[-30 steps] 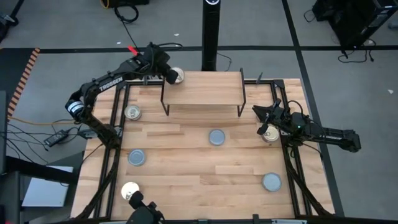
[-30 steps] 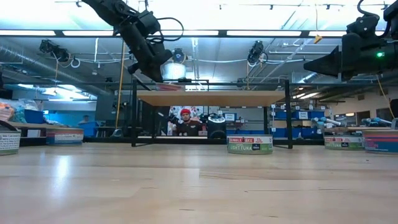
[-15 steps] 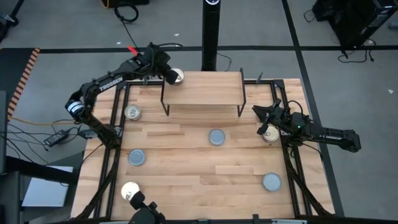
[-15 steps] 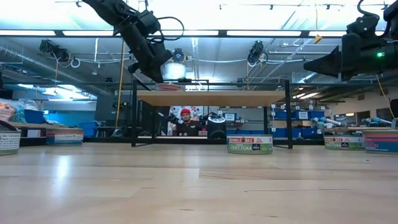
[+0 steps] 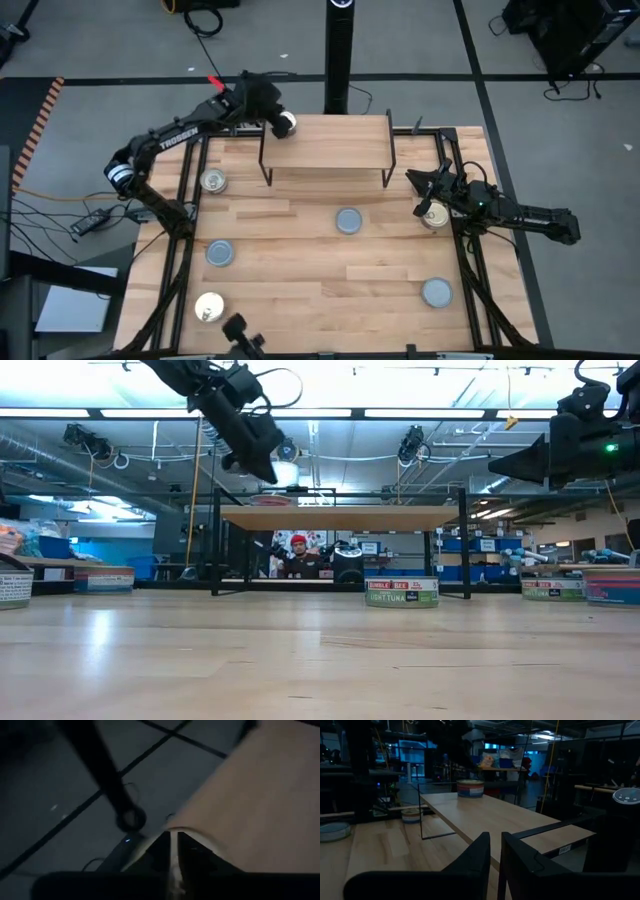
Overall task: Stack canned seafood by type on shelf
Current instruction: Put the center blue tuna can on the shelf
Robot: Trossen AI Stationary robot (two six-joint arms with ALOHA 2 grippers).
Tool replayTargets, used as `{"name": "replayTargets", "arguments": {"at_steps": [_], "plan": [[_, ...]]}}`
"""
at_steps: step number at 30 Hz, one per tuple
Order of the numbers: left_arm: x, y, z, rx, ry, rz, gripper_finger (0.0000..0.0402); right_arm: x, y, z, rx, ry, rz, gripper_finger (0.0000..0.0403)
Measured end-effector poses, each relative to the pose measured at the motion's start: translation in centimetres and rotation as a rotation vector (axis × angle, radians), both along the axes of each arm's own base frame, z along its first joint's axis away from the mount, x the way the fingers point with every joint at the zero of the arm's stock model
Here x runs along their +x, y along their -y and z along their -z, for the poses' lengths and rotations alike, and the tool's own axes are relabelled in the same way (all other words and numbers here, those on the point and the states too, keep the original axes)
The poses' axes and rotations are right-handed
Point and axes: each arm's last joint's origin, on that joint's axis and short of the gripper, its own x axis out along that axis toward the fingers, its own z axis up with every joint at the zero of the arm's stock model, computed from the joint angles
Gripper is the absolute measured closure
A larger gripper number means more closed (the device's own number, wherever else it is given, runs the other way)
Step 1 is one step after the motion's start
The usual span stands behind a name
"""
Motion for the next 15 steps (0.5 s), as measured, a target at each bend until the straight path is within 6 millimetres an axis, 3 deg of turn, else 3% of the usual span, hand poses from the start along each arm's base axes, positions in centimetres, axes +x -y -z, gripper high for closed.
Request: {"name": "replayTargets", "arguments": {"at_steps": [3, 7, 15], "plan": [[1.2, 1.6, 0.1, 0.007, -0.023, 0.091, 0.0395, 0.0, 0.0, 0.0, 0.0, 0.0, 0.0, 0.0341], [2.4, 3.3, 0.3, 0.011, -0.049, 0.169, 0.0394, 0.0, 0.0, 0.0, 0.0, 0.0, 0.0, 0.0341], [2.7, 2.9, 2.5, -0.041, -0.16, 0.134, 0.0399, 0.0, 0.0, 0.0, 0.0, 0.0, 0.0, 0.0341]]}}
